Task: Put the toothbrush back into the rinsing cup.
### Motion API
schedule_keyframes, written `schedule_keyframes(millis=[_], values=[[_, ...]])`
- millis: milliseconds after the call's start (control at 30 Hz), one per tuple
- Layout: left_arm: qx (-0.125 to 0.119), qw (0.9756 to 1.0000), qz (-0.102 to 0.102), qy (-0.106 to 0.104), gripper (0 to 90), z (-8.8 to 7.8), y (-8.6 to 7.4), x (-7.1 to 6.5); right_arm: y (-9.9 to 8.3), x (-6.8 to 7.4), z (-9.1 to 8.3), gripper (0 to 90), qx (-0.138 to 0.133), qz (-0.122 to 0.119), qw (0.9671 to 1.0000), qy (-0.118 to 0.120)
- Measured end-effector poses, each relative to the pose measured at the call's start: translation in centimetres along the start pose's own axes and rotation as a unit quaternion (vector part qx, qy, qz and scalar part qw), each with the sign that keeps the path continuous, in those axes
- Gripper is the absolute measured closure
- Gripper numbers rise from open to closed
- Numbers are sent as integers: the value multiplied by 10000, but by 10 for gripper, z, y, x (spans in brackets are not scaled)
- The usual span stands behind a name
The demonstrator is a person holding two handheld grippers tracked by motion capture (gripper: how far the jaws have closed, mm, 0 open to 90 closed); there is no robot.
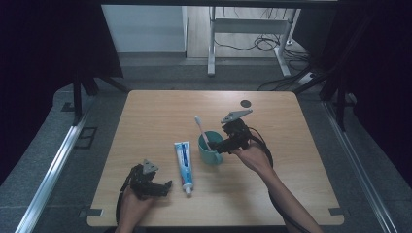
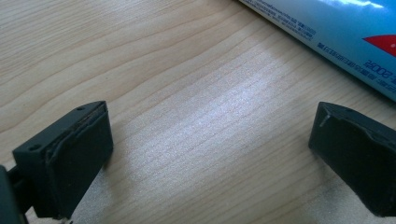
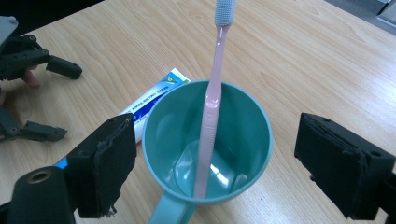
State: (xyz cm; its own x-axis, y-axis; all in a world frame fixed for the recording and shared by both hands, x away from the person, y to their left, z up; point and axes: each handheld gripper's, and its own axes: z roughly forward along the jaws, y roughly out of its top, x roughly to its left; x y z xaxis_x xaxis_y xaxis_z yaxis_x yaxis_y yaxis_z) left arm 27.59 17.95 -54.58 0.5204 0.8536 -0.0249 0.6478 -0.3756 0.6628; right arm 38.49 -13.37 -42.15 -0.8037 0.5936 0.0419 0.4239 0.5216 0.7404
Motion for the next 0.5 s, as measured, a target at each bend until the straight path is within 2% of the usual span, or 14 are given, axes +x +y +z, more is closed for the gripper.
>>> schedule_keyframes(millis=[500], values=[[4, 10000, 5, 1, 0, 0, 0, 0, -14, -6, -14, 69, -1, -92, 9999, -121]])
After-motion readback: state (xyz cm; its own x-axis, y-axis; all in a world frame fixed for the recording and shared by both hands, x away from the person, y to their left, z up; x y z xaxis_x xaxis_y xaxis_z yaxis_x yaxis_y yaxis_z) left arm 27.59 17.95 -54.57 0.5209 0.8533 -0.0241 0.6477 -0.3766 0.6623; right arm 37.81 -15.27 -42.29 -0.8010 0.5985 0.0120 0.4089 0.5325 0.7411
